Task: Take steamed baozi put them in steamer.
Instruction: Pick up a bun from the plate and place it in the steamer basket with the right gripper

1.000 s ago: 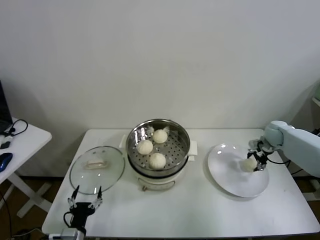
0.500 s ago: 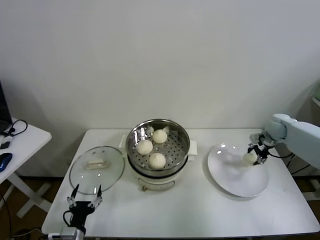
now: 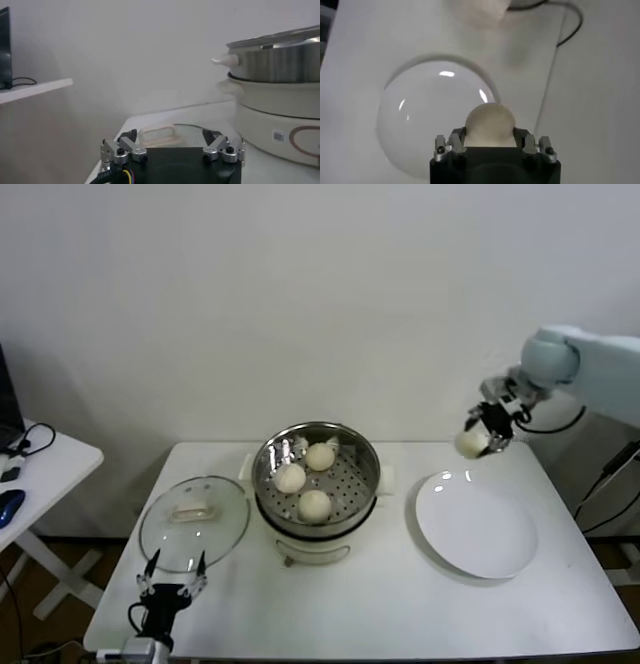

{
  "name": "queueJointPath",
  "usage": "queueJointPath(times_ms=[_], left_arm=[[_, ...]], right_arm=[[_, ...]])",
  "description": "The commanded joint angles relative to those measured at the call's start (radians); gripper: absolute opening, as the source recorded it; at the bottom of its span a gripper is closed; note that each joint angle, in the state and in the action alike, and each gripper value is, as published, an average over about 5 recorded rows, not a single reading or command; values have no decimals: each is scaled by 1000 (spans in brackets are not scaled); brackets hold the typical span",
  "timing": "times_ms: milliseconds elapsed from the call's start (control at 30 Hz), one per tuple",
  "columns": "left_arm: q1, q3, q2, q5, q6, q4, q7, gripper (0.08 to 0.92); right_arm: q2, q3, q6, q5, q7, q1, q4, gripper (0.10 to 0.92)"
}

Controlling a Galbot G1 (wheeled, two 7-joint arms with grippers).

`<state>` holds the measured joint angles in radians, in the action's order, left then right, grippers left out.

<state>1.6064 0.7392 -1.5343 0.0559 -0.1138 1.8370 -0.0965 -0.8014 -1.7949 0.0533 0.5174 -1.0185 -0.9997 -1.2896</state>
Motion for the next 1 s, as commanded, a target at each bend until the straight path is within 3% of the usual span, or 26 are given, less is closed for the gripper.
queueJointPath(times_ms=[33,300,1000], left_arm=[[0,0,2,-1,1,8,-2,823],[0,-4,1,-3,2,13,-3,823],[-1,12,4,-21,9,22,-4,823]], right_arm=[[-114,-74,123,266,33,-239,-190,645],[-220,100,214,270,125,-49,-187,645],[-373,235,250,69,183,294,-29,644]])
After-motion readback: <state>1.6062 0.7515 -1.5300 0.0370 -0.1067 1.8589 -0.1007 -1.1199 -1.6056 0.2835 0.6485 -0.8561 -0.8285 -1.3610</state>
